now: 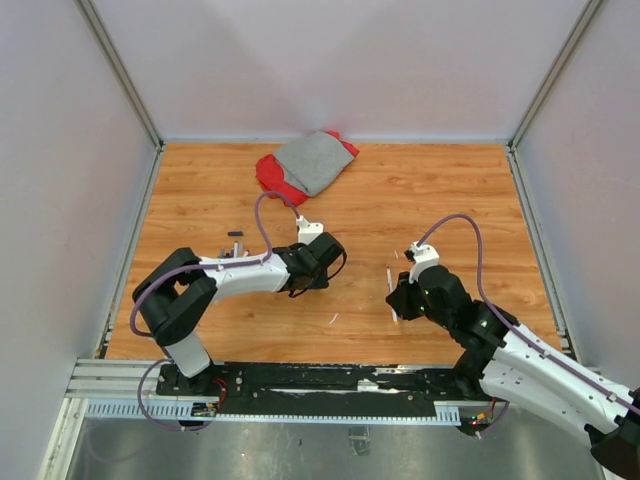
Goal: Insert the pens into the pen caps
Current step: Adjust the pen cap at the center of the board.
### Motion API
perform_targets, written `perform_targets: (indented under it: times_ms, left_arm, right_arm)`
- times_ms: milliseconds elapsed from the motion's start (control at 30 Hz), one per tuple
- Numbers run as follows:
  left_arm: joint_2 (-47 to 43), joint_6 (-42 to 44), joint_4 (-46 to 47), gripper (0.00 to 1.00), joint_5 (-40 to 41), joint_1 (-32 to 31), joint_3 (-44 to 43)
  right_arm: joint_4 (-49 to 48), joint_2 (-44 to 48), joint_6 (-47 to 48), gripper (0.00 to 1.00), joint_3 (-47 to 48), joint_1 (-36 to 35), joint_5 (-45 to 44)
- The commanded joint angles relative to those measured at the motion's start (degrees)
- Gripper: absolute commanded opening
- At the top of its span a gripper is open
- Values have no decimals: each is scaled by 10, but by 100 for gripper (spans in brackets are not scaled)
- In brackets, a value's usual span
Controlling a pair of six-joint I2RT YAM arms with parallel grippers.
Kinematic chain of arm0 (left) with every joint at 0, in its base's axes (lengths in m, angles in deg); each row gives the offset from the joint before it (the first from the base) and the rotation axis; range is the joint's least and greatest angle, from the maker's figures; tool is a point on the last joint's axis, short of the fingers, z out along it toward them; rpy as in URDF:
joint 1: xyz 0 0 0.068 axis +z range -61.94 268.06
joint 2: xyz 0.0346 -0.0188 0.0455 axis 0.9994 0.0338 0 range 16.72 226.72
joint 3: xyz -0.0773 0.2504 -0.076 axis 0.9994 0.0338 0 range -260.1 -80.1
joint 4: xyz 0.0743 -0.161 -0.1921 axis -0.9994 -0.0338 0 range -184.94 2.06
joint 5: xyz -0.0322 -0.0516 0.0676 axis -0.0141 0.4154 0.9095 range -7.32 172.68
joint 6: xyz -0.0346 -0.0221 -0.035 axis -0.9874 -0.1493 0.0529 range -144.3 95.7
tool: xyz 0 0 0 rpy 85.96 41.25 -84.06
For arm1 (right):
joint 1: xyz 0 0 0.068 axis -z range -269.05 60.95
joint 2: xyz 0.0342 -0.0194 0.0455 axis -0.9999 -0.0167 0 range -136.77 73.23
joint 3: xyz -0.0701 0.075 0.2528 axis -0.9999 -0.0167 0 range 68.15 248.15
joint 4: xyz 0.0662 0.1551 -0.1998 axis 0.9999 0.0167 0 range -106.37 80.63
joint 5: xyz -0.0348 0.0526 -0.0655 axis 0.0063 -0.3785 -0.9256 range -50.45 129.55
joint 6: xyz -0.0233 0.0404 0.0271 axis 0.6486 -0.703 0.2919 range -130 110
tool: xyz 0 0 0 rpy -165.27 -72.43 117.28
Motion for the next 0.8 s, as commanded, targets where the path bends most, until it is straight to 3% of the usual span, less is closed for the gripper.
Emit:
perform_targets:
  times_ms: [0, 200, 367, 567, 767]
  left_arm:
    - [19, 13, 9, 36, -4, 4, -19]
    - [34, 19, 5, 34, -6, 4, -25]
    - [32, 38, 3, 24, -7, 4, -23]
    - [14, 129, 28, 15, -40, 4, -5]
    - [-33, 226, 32, 13, -82, -5, 21]
  right_arm:
    - [-3, 1, 8, 1, 14, -2, -14]
    - [-3, 4, 9, 1, 12, -3, -15]
    - [-2, 7, 8, 1, 12, -2, -15]
    - [4, 12, 8, 1, 15, -2, -15]
    - [9, 28, 8, 1, 19, -3, -15]
